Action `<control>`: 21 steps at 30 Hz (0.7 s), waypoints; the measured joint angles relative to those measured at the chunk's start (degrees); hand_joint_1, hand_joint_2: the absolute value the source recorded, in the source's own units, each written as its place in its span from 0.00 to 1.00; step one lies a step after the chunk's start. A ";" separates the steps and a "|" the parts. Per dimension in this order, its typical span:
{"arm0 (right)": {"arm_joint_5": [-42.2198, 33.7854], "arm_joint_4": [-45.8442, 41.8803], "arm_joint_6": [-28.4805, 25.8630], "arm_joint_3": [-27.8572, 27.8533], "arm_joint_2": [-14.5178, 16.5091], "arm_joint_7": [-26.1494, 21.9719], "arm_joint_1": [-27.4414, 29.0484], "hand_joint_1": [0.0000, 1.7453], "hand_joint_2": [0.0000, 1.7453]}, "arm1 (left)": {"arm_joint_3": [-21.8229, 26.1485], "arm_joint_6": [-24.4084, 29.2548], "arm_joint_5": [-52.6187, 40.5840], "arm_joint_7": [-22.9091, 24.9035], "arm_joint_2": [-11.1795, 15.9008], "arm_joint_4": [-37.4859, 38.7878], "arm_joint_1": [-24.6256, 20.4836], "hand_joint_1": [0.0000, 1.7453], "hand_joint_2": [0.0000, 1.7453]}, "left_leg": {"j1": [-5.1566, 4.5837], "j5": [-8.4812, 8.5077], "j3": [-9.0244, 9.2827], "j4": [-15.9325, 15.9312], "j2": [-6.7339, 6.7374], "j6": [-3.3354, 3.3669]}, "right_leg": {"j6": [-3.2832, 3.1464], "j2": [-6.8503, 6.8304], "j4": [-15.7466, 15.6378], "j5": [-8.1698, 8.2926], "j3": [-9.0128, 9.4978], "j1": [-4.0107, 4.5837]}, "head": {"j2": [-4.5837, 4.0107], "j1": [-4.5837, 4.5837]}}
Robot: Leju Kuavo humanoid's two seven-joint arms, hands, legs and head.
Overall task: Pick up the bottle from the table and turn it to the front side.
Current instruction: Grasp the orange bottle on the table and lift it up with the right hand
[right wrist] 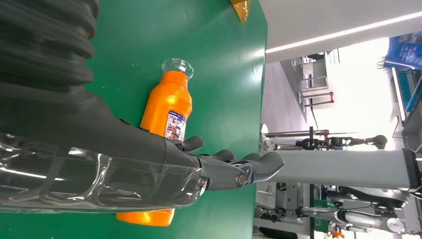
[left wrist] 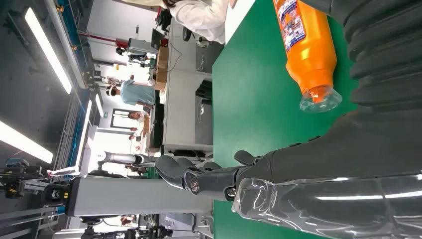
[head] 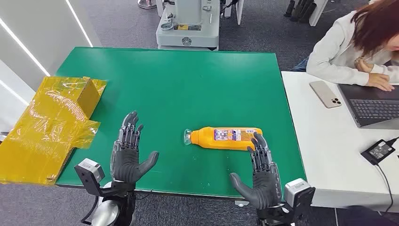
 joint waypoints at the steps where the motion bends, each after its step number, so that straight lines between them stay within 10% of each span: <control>1: 0.00 0.00 0.00 0.00 0.00 0.00 0.00 0.00 1.00 | 0.00 0.00 0.00 0.00 0.00 0.00 0.00 0.00 1.00 | 0.00 0.00 0.00 0.00 0.00 0.00 | 0.00 0.00 0.00 0.00 0.00 0.00 | 0.00 0.00; 21: 9.13 0.00 -3.18 -0.32 0.00 1.03 -1.10 0.00 1.00 | 0.00 -0.31 -0.33 0.00 -0.75 0.98 -1.15 0.00 1.00 | 0.00 0.00 0.00 0.00 0.00 0.00 | 0.00 0.00 0.00 0.01 0.01 0.00 | 0.00 0.00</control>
